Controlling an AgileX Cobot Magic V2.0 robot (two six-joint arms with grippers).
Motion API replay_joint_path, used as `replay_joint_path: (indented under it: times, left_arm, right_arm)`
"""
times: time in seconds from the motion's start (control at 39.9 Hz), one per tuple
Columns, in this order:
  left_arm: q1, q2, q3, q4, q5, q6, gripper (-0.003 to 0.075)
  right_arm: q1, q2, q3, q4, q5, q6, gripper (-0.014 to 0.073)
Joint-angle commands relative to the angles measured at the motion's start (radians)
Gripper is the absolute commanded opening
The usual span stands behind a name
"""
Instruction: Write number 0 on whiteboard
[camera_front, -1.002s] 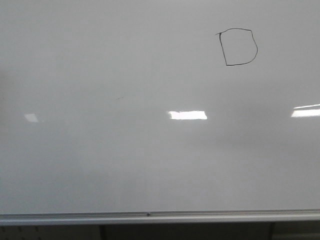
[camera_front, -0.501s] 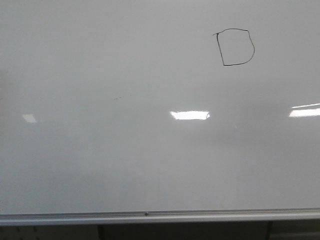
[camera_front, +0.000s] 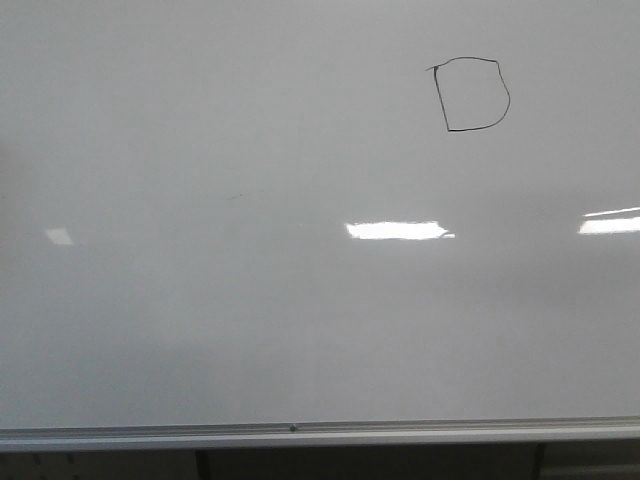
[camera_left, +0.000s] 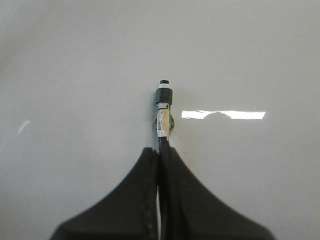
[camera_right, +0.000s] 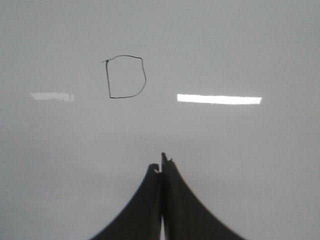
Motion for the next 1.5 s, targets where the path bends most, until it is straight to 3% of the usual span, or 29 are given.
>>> replay_joint_path:
  times: [0.0,0.23,1.48]
  left_arm:
    - [-0.001,-0.02,0.022,0.001,-0.086,-0.011,-0.002]
    - [-0.001,-0.02,0.022,0.001,-0.086,-0.011,-0.002]
    - [-0.001,-0.02,0.022,0.001,-0.086,-0.011,-0.002]
  right_arm:
    - [-0.043,-0.053,0.041,-0.017,-0.088,0.007,-0.0067]
    - [-0.092,-0.177,0.168,-0.017,-0.079,0.007,-0.0067]
    - [-0.092,-0.172,0.165,-0.02,-0.041,0.008,-0.0067]
